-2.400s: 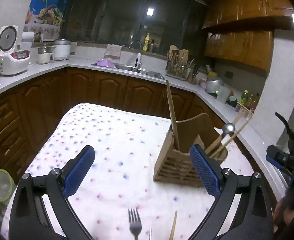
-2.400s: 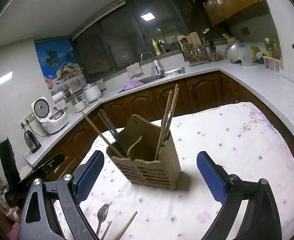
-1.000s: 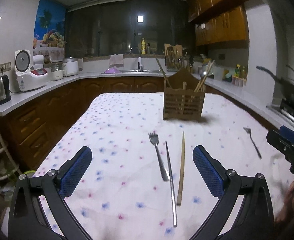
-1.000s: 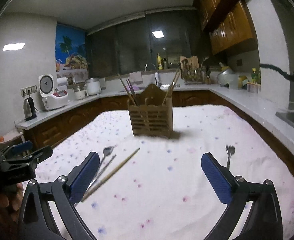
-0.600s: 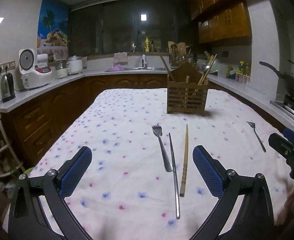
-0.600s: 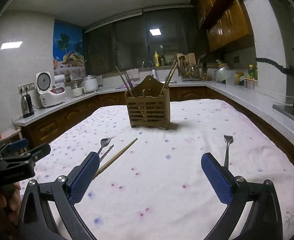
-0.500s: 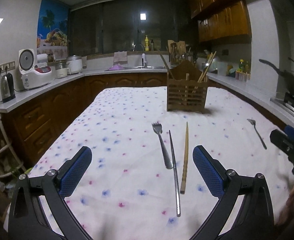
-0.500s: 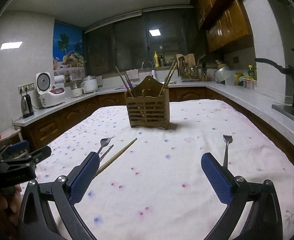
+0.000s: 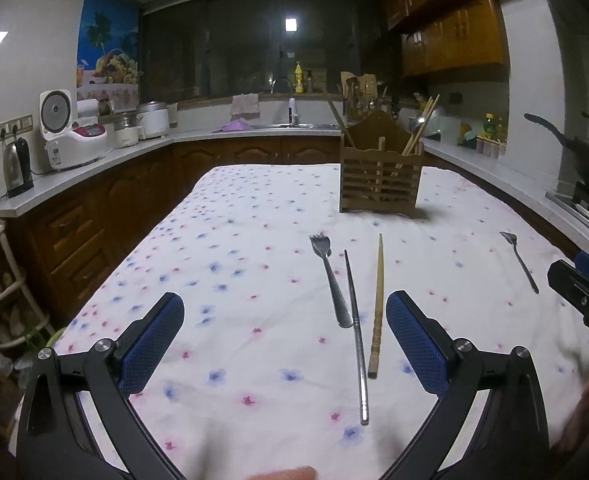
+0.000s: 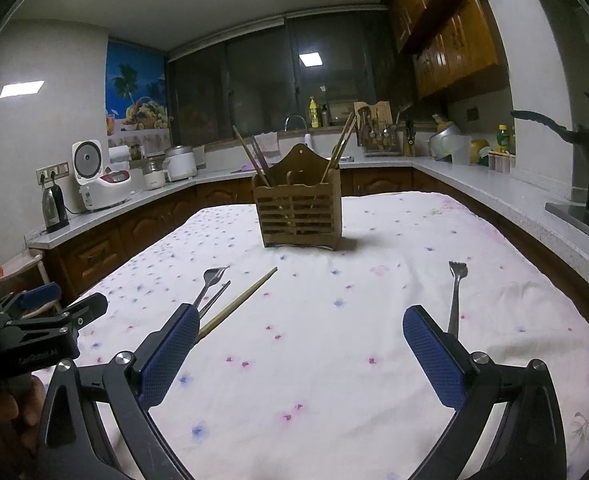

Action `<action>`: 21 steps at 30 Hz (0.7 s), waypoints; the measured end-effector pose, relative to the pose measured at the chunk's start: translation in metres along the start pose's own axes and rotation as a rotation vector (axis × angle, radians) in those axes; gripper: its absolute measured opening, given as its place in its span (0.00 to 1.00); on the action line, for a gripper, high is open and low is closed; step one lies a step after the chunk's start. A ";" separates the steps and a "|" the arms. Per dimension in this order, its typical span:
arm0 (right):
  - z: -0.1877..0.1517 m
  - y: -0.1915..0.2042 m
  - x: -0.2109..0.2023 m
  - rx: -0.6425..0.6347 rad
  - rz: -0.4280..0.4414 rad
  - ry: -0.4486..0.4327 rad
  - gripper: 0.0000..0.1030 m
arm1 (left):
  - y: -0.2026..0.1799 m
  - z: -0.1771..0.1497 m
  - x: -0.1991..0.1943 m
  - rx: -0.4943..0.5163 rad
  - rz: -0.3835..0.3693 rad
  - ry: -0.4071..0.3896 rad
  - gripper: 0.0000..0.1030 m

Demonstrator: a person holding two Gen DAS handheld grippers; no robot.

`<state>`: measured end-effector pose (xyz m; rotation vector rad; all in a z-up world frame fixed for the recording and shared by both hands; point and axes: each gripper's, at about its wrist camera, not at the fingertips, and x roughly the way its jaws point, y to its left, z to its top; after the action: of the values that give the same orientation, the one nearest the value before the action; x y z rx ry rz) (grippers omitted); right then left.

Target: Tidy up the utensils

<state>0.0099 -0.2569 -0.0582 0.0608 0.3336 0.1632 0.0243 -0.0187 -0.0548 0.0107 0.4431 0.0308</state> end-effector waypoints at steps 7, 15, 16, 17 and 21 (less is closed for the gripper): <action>-0.001 0.003 -0.001 0.000 0.004 0.004 1.00 | 0.002 0.000 0.000 -0.002 0.005 -0.002 1.00; 0.002 0.005 -0.001 -0.004 0.007 0.002 0.99 | 0.003 0.001 -0.002 0.001 0.005 -0.008 1.00; 0.002 0.005 -0.002 -0.004 0.007 0.002 0.99 | 0.002 0.002 -0.002 0.001 0.005 -0.009 1.00; 0.002 0.005 -0.001 -0.004 0.007 0.002 0.99 | 0.002 0.002 -0.002 0.001 0.006 -0.011 1.00; 0.004 0.005 -0.002 -0.003 0.010 -0.003 1.00 | 0.002 0.003 -0.002 0.004 0.005 -0.011 1.00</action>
<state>0.0084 -0.2528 -0.0539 0.0594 0.3298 0.1737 0.0236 -0.0166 -0.0509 0.0161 0.4319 0.0347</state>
